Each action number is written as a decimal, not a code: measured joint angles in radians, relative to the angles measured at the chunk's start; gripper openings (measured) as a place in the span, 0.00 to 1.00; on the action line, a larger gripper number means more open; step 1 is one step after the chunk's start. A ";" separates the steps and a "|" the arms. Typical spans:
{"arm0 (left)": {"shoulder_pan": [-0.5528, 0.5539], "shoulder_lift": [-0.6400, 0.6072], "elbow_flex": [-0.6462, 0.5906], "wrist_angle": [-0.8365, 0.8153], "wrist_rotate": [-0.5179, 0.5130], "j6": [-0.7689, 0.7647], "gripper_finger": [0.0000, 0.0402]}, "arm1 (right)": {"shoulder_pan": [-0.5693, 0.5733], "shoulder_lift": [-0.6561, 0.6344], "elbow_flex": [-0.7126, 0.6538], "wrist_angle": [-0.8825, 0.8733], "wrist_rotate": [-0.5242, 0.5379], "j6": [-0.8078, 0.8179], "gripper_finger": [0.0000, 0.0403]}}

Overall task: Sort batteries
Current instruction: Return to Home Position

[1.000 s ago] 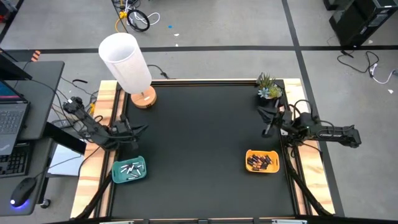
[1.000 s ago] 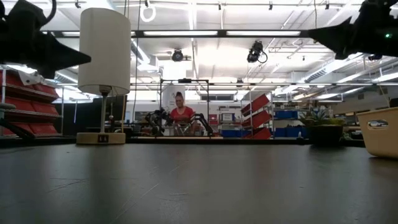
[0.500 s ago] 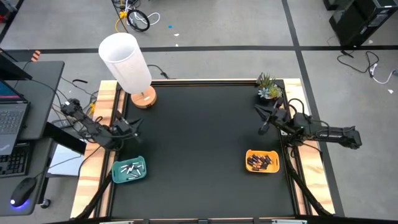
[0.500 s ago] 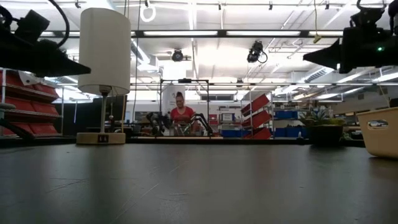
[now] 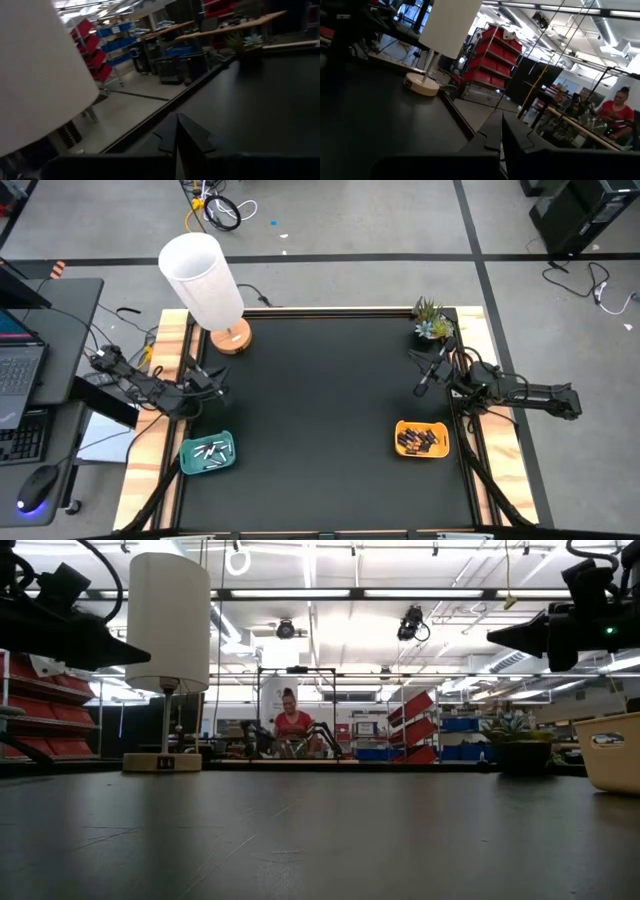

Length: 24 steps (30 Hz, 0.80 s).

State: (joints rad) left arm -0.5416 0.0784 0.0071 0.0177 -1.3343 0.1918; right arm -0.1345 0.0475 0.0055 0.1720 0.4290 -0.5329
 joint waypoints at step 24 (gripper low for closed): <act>0.013 0.029 0.000 0.038 0.419 -0.129 0.05 | 0.000 0.000 0.000 0.014 -0.003 -0.002 0.01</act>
State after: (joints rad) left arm -0.5289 0.1072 0.0071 0.0561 -0.9150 0.0633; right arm -0.1345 0.0475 0.0056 0.1860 0.4259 -0.5346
